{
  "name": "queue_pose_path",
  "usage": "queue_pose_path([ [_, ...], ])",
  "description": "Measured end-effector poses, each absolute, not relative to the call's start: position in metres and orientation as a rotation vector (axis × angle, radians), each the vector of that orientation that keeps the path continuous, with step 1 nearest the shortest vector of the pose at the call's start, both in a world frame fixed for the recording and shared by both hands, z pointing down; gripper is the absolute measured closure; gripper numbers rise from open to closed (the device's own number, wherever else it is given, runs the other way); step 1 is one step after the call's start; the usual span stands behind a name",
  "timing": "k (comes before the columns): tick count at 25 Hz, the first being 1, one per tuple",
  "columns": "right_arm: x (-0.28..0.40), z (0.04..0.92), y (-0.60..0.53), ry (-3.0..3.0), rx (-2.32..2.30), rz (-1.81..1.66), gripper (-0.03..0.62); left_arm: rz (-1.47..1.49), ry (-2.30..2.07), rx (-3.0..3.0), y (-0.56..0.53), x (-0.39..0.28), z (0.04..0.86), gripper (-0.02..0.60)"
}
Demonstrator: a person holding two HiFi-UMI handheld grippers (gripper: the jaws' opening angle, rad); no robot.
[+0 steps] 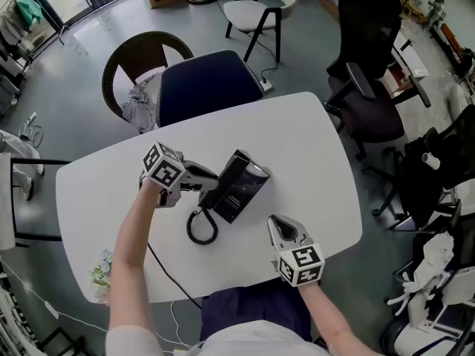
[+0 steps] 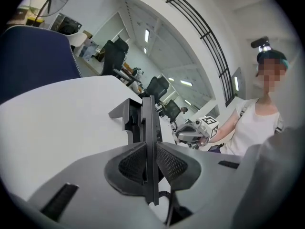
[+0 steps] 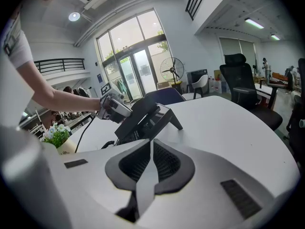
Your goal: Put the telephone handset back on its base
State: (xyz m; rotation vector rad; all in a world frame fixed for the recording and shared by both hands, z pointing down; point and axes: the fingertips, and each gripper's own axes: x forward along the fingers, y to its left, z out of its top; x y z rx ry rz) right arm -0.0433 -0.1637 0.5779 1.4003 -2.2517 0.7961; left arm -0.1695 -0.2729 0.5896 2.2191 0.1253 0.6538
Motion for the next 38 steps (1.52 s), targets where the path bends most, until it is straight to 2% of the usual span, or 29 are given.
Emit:
queue_pose_path([
  [3,-0.040,0.580,-0.165,-2.241,1.406,0.800,0.551,0.572,0.131,2.185,-0.281,-0.166,0.589,0.503],
  [27,-0.035,0.594,-0.174,-2.213,1.411,0.849,0.551,0.623,0.151,2.128,-0.286,-0.164,0.608,0.499],
  [29,-0.034,0.596,-0.175,-2.211,1.410,0.851,0.551,0.659,0.099,2.158,-0.288,-0.165,0.611,0.479],
  [33,-0.035,0.598,-0.176,-2.212,1.403,0.850,0.551,0.761,-0.084,2.250,-0.297,-0.171,0.616,0.367],
  [38,-0.041,0.596,-0.178,-2.226,1.397,0.854,0.551,0.689,-0.293,2.284,-0.295,-0.176,0.607,0.360],
])
